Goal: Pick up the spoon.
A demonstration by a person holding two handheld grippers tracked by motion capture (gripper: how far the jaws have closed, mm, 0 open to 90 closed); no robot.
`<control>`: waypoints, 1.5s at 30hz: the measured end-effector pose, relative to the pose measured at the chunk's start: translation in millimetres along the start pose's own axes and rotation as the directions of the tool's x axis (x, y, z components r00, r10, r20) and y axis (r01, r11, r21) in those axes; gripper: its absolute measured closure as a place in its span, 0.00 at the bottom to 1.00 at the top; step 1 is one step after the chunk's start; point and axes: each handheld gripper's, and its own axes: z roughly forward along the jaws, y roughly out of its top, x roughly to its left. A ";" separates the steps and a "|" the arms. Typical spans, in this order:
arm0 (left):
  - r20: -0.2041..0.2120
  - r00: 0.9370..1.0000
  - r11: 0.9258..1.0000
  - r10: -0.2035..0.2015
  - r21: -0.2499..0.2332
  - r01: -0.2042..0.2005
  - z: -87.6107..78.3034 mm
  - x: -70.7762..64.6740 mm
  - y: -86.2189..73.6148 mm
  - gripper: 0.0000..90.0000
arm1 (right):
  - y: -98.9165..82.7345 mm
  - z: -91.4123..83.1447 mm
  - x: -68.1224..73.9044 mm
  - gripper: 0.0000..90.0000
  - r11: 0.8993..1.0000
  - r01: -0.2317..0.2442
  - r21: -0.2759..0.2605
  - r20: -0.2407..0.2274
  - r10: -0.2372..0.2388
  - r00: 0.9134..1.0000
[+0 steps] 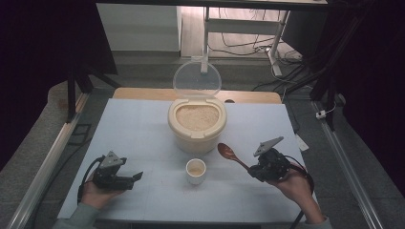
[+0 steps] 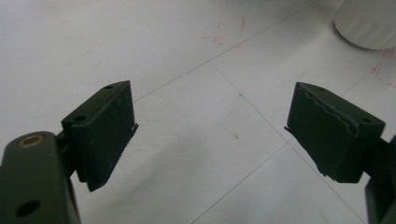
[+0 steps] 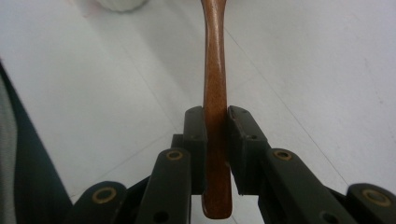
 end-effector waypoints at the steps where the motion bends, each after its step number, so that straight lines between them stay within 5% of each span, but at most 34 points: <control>1: 0.000 1.000 1.000 -0.001 0.000 0.001 0.0 0.2 0.0 0.17 | 0.7 -1.2 0.9 0.87 1.000 0.006 -0.008 -0.004 -0.006 1.000; 29: 0.011 1.000 1.000 0.003 -0.004 -0.003 0.4 -0.7 2.1 0.17 | 35.9 4.5 35.8 0.87 0.987 0.154 -0.044 -0.051 -0.157 0.986; 45: 0.024 1.000 1.000 0.015 -0.010 -0.015 -1.6 -3.5 4.4 0.17 | 67.5 20.8 55.3 0.87 0.967 0.254 -0.027 -0.077 -0.255 0.964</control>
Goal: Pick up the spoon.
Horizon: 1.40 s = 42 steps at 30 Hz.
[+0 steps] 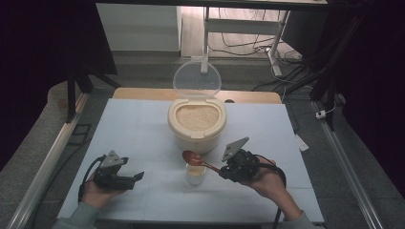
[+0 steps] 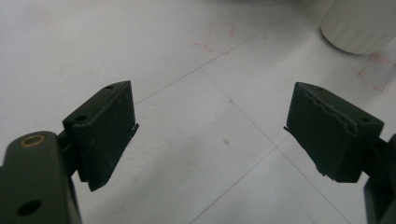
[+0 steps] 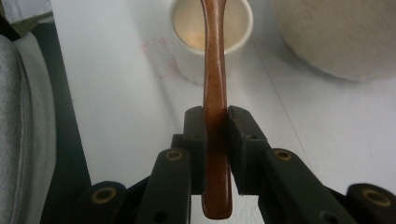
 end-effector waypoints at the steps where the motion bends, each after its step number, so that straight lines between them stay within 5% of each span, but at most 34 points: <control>1: 0.001 1.000 1.000 0.000 -0.001 0.000 -0.1 -0.1 0.1 0.17 | 1.8 1.6 0.8 0.87 1.000 0.002 -0.006 0.001 -0.002 1.000; 8: 0.007 1.000 1.000 0.009 -0.016 -0.009 -3.5 -3.4 3.7 0.18 | 13.6 7.8 1.8 0.87 1.000 0.029 0.002 -0.005 -0.029 1.000; 17: 0.059 0.994 0.994 0.093 -0.065 -0.089 -21.1 -26.8 31.2 0.19 | 19.8 14.6 1.6 0.87 0.999 0.052 0.011 -0.009 -0.052 0.999; 26: 0.126 0.966 0.972 0.225 -0.101 -0.213 -33.7 -62.9 70.7 0.20 | 23.9 17.7 3.7 0.87 0.998 0.067 0.018 -0.019 -0.067 0.998; 35: 0.168 0.941 0.954 0.294 -0.105 -0.280 -27.2 -80.1 99.4 0.23 | 27.6 19.9 6.6 0.87 0.996 0.086 0.013 -0.024 -0.085 0.996; 42: 0.195 0.913 0.934 0.358 -0.079 -0.349 -17.3 -92.4 114.1 0.29 | 33.7 23.1 12.0 0.87 0.994 0.102 0.026 -0.027 -0.102 0.994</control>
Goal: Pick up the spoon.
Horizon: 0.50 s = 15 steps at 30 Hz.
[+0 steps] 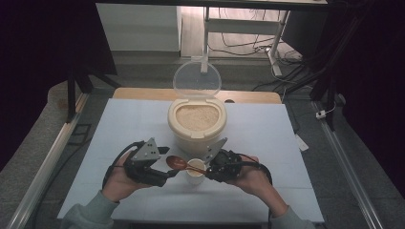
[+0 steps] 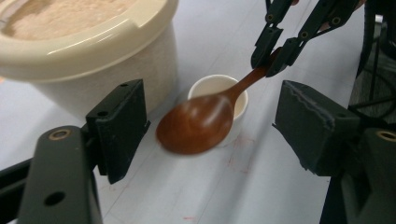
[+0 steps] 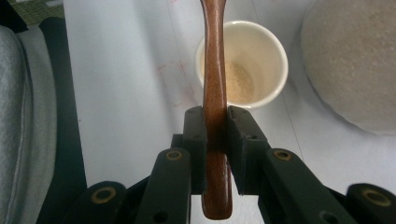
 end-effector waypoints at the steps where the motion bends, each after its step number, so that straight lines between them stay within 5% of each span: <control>1: 0.007 1.000 1.000 0.013 0.009 -0.013 2.0 -1.0 2.7 0.29 | 0.9 0.5 -0.1 0.87 1.000 0.011 -0.002 -0.005 -0.011 1.000; 8: 0.035 0.997 0.996 0.066 0.064 -0.069 17.0 -4.2 14.9 0.33 | 9.4 -0.3 4.3 0.87 1.000 0.025 -0.012 -0.007 -0.025 1.000; 15: 0.075 0.989 0.978 0.129 0.153 -0.139 33.2 -8.4 20.3 0.39 | 19.2 3.2 8.5 0.87 0.999 0.046 -0.006 -0.008 -0.046 0.999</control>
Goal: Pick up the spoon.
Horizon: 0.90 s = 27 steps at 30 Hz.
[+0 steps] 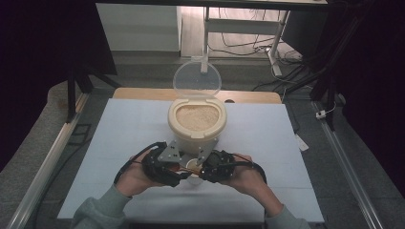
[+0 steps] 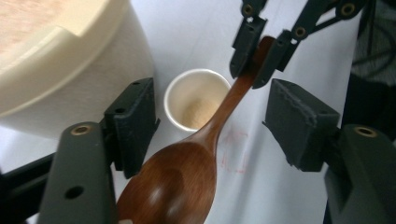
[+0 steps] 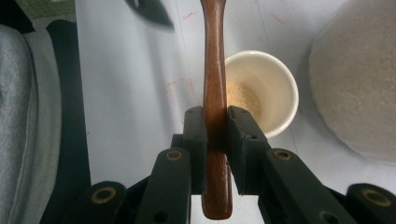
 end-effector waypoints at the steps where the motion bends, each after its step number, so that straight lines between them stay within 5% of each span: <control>1: 0.009 1.000 1.000 0.007 0.017 -0.008 1.8 -0.5 0.4 0.41 | 1.0 -0.2 0.4 0.87 1.000 0.000 0.012 0.000 0.000 1.000; 12: 0.033 0.998 0.989 0.058 0.136 -0.062 15.1 -6.5 2.7 0.59 | 8.9 2.5 7.2 0.87 1.000 0.016 0.020 -0.007 -0.016 1.000; 13: 0.050 0.993 0.977 0.106 0.181 -0.113 12.8 -3.2 3.8 0.61 | 10.3 2.9 9.9 0.87 1.000 -0.004 0.007 -0.005 0.004 1.000; 14: 0.055 0.992 0.974 0.115 0.190 -0.124 13.1 -2.7 3.9 0.61 | 10.3 2.9 9.9 0.87 1.000 -0.004 0.007 -0.005 0.004 1.000; 20: 0.071 0.990 0.972 0.121 0.194 -0.133 14.2 -1.3 1.7 0.73 | 11.1 2.0 10.8 0.87 1.000 0.023 0.007 -0.011 -0.023 1.000; 21: 0.068 0.995 0.984 0.077 0.157 -0.087 16.9 -4.8 -0.1 0.74 | 11.1 1.9 10.7 0.87 0.999 0.031 0.009 -0.008 -0.031 0.999; 22: 0.071 0.994 0.983 0.081 0.159 -0.091 17.7 -5.3 -0.8 0.76 | 10.6 1.2 8.5 0.87 0.998 0.069 0.015 -0.017 -0.068 0.998; 25: 0.082 0.994 0.982 0.077 0.168 -0.090 22.7 -7.8 -3.7 0.79 | 10.5 0.9 8.5 0.87 0.997 0.078 0.010 -0.021 -0.077 0.997; 26: 0.098 0.988 0.970 0.119 0.199 -0.137 23.2 -5.4 -3.9 0.82 | 10.2 -0.3 8.4 0.87 0.996 0.091 0.000 -0.034 -0.091 0.995; 27: 0.109 0.987 0.971 0.119 0.197 -0.139 24.5 -5.5 -4.6 0.83 | 9.9 -0.4 8.6 0.87 0.995 0.096 0.001 -0.038 -0.096 0.995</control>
